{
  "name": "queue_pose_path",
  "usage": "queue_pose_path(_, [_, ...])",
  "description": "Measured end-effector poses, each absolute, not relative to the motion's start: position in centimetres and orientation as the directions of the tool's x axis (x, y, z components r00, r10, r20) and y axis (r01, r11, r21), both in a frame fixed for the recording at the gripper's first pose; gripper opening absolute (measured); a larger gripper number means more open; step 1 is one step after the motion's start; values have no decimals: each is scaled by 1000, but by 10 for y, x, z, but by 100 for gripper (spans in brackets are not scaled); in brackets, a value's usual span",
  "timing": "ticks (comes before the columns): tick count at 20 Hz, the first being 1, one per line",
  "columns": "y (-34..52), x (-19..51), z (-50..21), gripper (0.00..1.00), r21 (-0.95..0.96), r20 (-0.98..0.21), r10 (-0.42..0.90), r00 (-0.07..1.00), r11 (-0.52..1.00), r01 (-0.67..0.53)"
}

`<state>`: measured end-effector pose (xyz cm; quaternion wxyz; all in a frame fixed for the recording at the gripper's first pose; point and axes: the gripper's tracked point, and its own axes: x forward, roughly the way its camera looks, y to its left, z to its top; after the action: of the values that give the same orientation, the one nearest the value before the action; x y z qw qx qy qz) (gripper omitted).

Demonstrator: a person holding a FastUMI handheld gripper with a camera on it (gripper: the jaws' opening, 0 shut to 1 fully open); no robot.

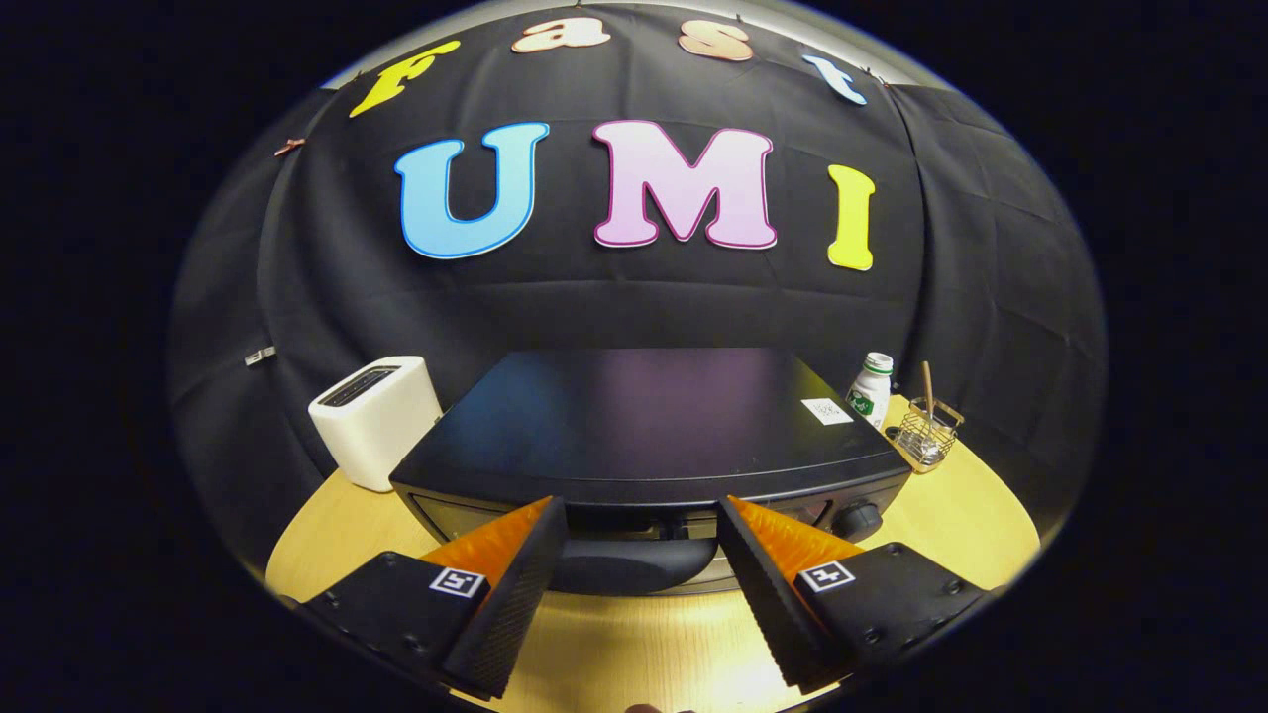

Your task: Open the toaster oven, put the food inside, and close the toaster oven door.

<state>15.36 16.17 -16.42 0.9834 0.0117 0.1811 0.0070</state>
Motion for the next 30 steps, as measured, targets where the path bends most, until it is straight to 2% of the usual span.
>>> queue_pose_path(15, [160,55,-218,98,-12,-480,37,876,999,-48])
queue_pose_path(19, [160,28,-260,98,-81,-573,42,819,991,-107])
queue_pose_path(23, [148,18,-302,99,-59,-688,65,723,988,-145])
queue_pose_path(30, [98,12,-243,99,-100,-630,81,773,978,-184])
